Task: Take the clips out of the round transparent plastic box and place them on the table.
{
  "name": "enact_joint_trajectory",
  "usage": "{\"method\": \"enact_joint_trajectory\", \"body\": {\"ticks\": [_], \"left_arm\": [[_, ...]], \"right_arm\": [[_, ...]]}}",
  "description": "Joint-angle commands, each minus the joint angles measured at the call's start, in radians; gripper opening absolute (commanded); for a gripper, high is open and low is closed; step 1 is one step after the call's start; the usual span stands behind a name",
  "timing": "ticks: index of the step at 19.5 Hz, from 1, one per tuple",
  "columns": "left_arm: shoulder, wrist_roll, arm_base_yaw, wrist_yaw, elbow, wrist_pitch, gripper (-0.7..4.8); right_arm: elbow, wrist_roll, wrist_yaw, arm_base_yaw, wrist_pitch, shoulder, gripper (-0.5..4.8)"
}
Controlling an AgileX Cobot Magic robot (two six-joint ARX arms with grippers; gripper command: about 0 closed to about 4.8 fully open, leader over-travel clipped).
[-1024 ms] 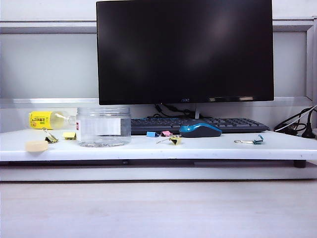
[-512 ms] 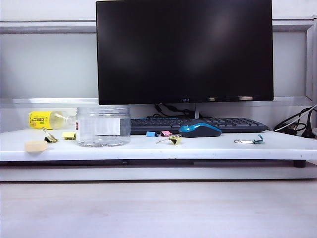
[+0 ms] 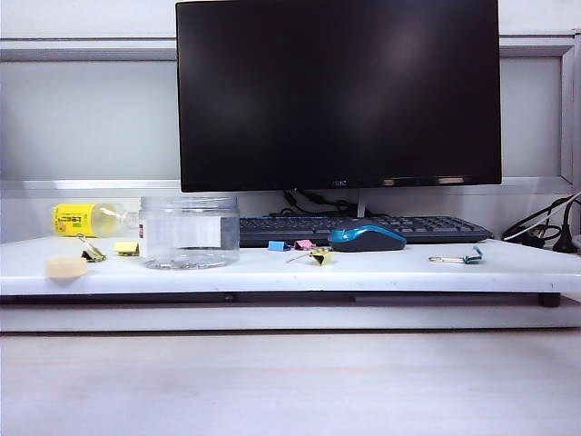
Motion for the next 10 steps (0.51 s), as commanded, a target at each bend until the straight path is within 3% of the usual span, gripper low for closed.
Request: {"method": "enact_joint_trajectory", "body": {"ticks": [1, 4, 8, 10], "left_arm": [[0.001, 0.072, -0.001, 0.119, -0.066, 0.071, 0.48], [0.0, 0.09, -0.001, 0.127, -0.16, 0.095, 0.48], [0.0, 0.163, -0.001, 0.125, -0.235, 0.112, 0.46], [0.0, 0.187, -0.001, 0.11, -0.249, 0.135, -0.07]], "right_arm": [[-0.048, 0.003, 0.007, 0.001, 0.193, 0.0, 0.45], [-0.1, 0.003, 0.005, 0.001, 0.29, 0.0, 0.44], [-0.133, 0.008, 0.0, 0.002, 0.298, 0.0, 0.28], [-0.146, 0.008, -0.003, 0.002, 0.302, 0.0, 0.17]]}}
